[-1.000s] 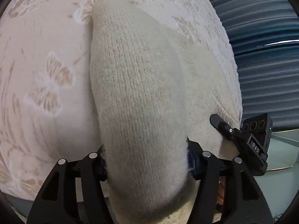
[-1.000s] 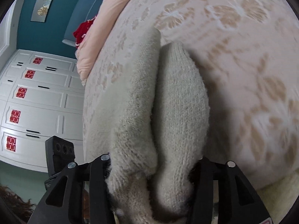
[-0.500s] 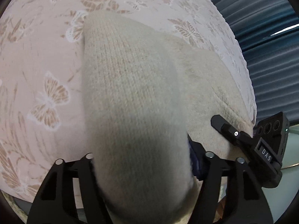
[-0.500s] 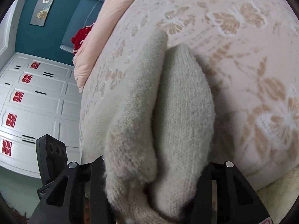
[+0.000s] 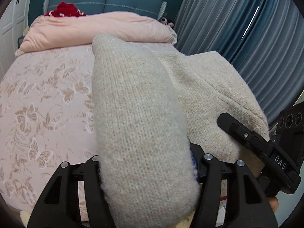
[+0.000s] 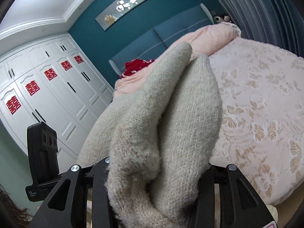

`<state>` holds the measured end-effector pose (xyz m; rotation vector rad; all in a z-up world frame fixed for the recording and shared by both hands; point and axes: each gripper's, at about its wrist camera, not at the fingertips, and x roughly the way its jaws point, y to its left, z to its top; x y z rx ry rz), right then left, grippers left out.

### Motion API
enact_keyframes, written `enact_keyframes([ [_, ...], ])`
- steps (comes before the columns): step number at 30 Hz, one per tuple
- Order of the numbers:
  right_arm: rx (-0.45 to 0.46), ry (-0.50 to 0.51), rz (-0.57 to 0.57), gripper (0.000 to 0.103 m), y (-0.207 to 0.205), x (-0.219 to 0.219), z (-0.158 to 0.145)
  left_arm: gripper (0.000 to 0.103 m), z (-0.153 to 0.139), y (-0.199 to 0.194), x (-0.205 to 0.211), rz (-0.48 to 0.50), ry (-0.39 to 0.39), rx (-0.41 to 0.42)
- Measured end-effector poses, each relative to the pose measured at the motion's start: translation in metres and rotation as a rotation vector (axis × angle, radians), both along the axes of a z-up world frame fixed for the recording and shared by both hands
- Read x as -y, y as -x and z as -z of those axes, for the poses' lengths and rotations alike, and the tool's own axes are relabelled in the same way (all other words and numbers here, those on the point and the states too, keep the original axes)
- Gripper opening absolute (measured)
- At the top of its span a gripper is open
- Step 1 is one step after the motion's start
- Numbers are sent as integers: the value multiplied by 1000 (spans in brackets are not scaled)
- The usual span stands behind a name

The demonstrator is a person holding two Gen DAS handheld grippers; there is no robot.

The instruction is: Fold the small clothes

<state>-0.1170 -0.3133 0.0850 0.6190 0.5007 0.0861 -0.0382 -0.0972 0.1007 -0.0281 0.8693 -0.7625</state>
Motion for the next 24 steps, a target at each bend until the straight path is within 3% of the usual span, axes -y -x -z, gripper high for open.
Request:
enact_keyframes([
  [5,127,44,-39,42,3,-35,-40,57,-53,15,-37,-36,42,135],
  [15,308,123,-191,43,-9,-93,-102,58,-116,23,-122,-101,152,322],
  [20,345,118,-269,46,-35,-115,-111,60,-124,11,-159,-146,190,376],
  [24,302,97,-306,54,-62,-130,-85,66,-94,-22,-176,-170,176,359],
])
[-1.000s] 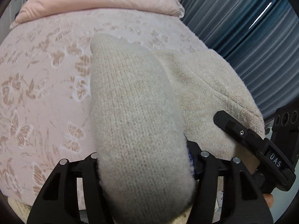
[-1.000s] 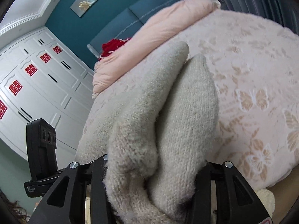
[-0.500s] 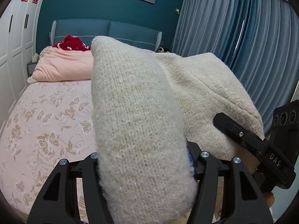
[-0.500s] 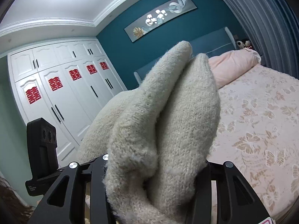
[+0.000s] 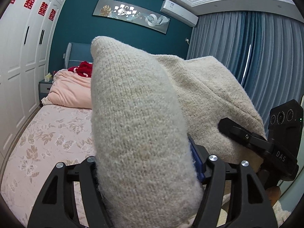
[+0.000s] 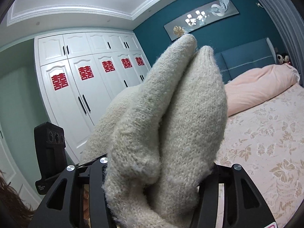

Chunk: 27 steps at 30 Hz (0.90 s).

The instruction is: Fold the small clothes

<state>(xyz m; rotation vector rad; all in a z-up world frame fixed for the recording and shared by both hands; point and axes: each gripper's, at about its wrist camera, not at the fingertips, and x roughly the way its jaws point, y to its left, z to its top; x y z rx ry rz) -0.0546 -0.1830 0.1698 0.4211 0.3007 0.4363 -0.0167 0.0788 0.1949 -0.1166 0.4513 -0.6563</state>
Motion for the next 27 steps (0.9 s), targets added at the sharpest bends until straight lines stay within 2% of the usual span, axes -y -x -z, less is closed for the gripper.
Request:
enact_keyframes([
  [2,-85,-8,26,59,-23,-3,40,73,35,-24,-4,-16,-25,-57],
  [3,-150,-6,51,62,-38,-3,71,75,60,-38,-4,-15,-40,-91],
  [5,-312,6,116,65,-64,-2,140,82,130,-65,-7,-34,-73,-190],
  [6,-428,17,157,65,-73,3,182,82,172,-77,-10,-66,-103,-262],
  [7,-552,30,196,55,-77,9,221,80,210,-84,-14,-120,-155,-359],
  [8,-653,33,221,43,-74,17,252,74,242,-85,-20,-163,-206,-454],
  [9,-714,-1,232,43,-64,25,273,72,264,-81,-27,-172,-208,-521],
  [10,-732,-44,239,45,-52,33,285,73,277,-74,-34,-171,-182,-553],
  [12,-731,-91,250,58,-37,45,291,76,281,-61,-44,-186,-147,-536],
  [13,-733,-95,242,64,-36,48,290,82,280,-60,-46,-186,-138,-521],
  [14,-731,-90,236,67,-39,49,288,89,276,-57,-47,-189,-129,-505],
  [15,-724,-88,228,68,-43,50,287,91,273,-56,-48,-195,-115,-491],
  [17,-714,-112,202,81,-60,48,285,95,272,-67,-47,-190,-80,-496],
  [20,-763,-137,161,84,-92,36,301,97,288,-96,-45,-199,-25,-594],
  [23,-881,-107,124,85,-130,21,335,97,317,-124,-50,-247,50,-724],
  [24,-915,-122,111,88,-137,17,348,97,325,-130,-53,-266,74,-751],
  [25,-926,-152,103,97,-142,14,355,97,333,-134,-55,-261,105,-774],
  [27,-893,-219,60,83,-149,9,358,94,346,-142,-56,-255,143,-823],
])
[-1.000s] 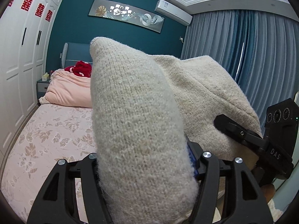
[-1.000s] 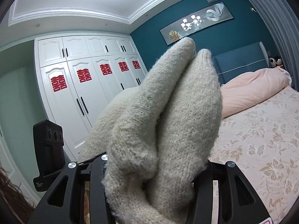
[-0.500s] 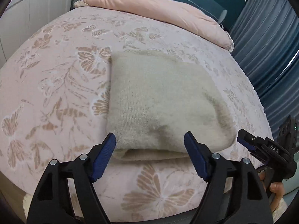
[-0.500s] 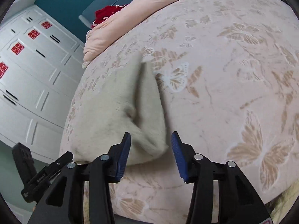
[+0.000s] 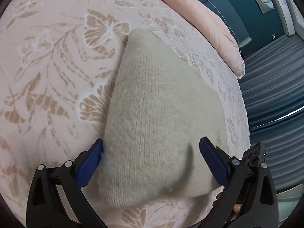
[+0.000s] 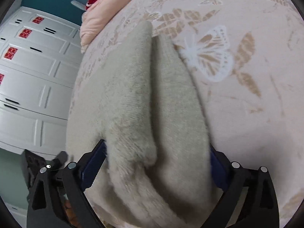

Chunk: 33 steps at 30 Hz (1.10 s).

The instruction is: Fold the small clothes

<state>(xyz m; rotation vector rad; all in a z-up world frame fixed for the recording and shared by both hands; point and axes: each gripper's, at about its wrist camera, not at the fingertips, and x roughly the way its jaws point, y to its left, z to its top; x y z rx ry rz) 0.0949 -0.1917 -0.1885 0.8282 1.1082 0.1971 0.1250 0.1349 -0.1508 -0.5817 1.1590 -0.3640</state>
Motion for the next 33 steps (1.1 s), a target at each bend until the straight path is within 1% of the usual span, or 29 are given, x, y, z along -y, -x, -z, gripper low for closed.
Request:
enact_keyframes([
  [1,-7,-58,-13,56,-5,-4,3,85,5,-3,-1,-4,15,-18],
  [2,-18,-113,-18,47,-9,-8,3,73,6,-3,0,-8,12,-19],
  [3,-2,-101,-16,43,-12,-10,-5,68,3,-4,1,-1,15,-12],
  [4,45,-68,-30,39,-13,-13,-20,57,-3,-4,2,9,39,3],
  [5,104,-56,-40,36,-11,-15,-39,52,-12,-4,3,18,66,16],
  [7,220,-15,-52,34,-5,-16,-85,50,-37,-2,7,37,84,71],
  [9,327,92,-73,35,7,-18,-128,50,-65,5,14,75,85,153],
  [10,350,129,-82,39,13,-17,-139,50,-75,8,18,92,76,184],
  [11,354,154,-88,47,16,-16,-141,52,-78,11,23,101,62,198],
  [12,340,186,-94,51,19,-12,-134,54,-75,13,28,104,36,196],
  [13,299,242,-100,55,19,-10,-118,59,-64,14,33,105,-4,181],
  [14,232,307,-98,56,15,-7,-98,61,-49,16,36,100,-49,151],
  [15,132,384,-83,53,14,0,-74,60,-33,18,39,91,-103,107],
  [16,27,438,-57,43,14,8,-56,59,-19,21,40,82,-143,61],
  [17,-36,425,-16,43,20,21,-47,62,-14,27,36,72,-133,54],
  [18,6,326,38,43,32,33,-54,63,-19,34,33,61,-110,77],
  [19,61,295,86,43,45,40,-69,63,-28,40,33,52,-139,98],
  [20,119,315,102,41,55,39,-89,64,-39,45,34,52,-191,118],
  [21,171,325,85,39,61,35,-106,64,-49,50,36,59,-228,146],
  [22,209,330,55,37,65,27,-120,69,-61,56,38,61,-254,181],
  [24,228,365,-36,37,63,5,-131,73,-77,66,47,73,-313,243],
  [26,190,455,-127,36,53,-21,-115,80,-81,70,65,134,-401,280],
  [27,129,505,-168,35,47,-30,-93,81,-77,70,73,152,-463,286],
  [28,45,533,-203,23,41,-35,-66,81,-69,69,80,170,-513,275],
  [29,-13,552,-206,23,42,-36,-49,81,-58,65,84,191,-541,244],
  [30,-7,544,-178,23,46,-35,-50,80,-47,60,86,212,-560,194],
  [31,26,513,-158,21,51,-34,-63,79,-39,58,85,220,-558,153],
  [32,71,476,-142,21,57,-33,-79,79,-36,60,82,206,-544,144],
  [33,108,466,-125,21,64,-32,-92,79,-36,62,79,190,-534,147],
])
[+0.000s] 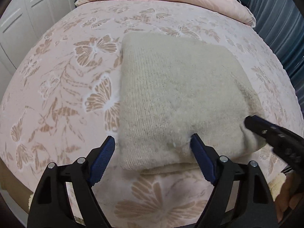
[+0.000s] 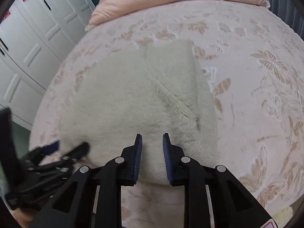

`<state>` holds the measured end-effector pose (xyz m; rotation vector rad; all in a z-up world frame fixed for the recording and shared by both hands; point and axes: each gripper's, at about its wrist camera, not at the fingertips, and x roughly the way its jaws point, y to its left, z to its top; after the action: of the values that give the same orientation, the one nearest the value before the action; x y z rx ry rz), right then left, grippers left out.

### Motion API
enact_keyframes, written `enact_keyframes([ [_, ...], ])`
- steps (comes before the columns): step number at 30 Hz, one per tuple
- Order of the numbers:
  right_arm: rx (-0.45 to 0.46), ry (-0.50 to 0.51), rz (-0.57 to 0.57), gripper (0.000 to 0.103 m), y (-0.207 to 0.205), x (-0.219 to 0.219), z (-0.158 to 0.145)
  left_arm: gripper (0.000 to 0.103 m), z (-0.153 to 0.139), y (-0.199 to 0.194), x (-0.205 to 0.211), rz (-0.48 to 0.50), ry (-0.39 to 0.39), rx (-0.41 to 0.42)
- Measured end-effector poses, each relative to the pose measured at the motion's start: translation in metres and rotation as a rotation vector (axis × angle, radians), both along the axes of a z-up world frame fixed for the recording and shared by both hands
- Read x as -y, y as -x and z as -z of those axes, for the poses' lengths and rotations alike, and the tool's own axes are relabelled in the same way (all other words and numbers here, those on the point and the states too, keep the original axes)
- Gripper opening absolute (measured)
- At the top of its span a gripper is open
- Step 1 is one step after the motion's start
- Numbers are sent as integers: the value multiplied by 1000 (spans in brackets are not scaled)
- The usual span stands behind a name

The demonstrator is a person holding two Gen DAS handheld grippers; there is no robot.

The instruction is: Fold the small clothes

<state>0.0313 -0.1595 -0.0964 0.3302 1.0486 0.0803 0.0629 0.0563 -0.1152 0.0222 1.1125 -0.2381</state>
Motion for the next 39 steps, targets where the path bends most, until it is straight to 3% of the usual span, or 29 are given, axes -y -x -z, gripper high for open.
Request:
enact_keyframes([
  [3,20,49,-8,21,6,-4,-9,80,1,2,-2,-14,5,0],
  [6,-144,120,-20,21,-7,-8,46,80,3,3,2,-12,-12,-3],
  [7,-141,124,-18,22,-8,-9,52,80,4,2,4,-11,-19,-11],
  [9,-117,121,-21,26,-8,-12,33,81,3,3,4,-8,-29,-15],
  [12,-23,-29,-45,26,-6,-18,-8,81,-7,6,-1,-10,-27,0],
  [16,43,-48,-162,26,-17,-55,-37,83,-28,11,-29,-59,-28,43],
  [18,2,-61,-195,26,-30,-77,-22,86,-38,14,-50,-105,-60,72],
  [21,-173,-46,-283,27,-48,-122,43,87,-46,16,-85,-189,-81,80],
  [22,-165,-30,-295,27,-47,-130,53,87,-47,16,-94,-211,-74,77],
  [24,-136,6,-289,26,-40,-135,37,87,-48,15,-106,-232,-73,69],
  [27,-22,-20,-221,24,-19,-105,-12,87,-49,16,-110,-229,-62,73],
  [30,52,65,-76,25,3,-53,-36,87,-47,16,-95,-197,-28,74],
  [32,-9,133,1,27,7,-22,-16,87,-46,15,-75,-160,-8,73],
  [34,-156,176,24,23,0,-1,34,87,-44,15,-54,-122,-1,74],
  [35,-196,151,19,23,0,8,54,87,-43,16,-44,-104,4,72],
  [36,-176,110,43,23,4,14,54,87,-43,16,-35,-91,4,71],
  [39,-97,27,87,23,13,20,15,87,-42,19,-15,-54,-5,62],
])
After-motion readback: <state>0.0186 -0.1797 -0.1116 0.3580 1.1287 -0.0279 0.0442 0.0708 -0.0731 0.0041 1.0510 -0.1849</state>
